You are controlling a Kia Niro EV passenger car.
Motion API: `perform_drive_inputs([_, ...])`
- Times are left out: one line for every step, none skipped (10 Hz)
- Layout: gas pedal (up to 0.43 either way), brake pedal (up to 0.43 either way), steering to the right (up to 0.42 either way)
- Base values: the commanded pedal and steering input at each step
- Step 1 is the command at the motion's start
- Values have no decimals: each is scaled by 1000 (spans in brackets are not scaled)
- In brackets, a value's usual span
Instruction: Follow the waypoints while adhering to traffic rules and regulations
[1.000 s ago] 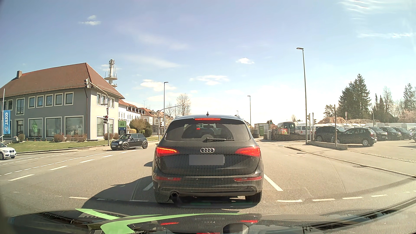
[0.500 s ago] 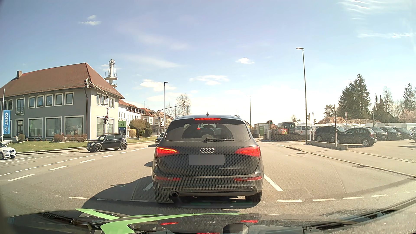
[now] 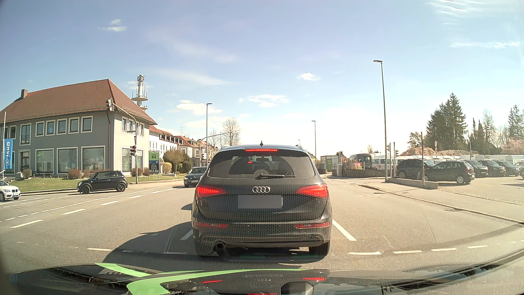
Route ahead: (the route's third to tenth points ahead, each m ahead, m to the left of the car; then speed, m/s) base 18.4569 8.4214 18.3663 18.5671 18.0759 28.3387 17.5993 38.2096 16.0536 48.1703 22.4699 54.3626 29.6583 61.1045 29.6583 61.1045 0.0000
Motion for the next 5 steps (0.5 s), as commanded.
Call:
perform_drive_inputs([0, 311, -1])
perform_drive_inputs([0, 311, -1])
perform_drive_inputs([0, 311, -1])
perform_drive_inputs([0, 311, -1])
perform_drive_inputs([0, 311, -1])
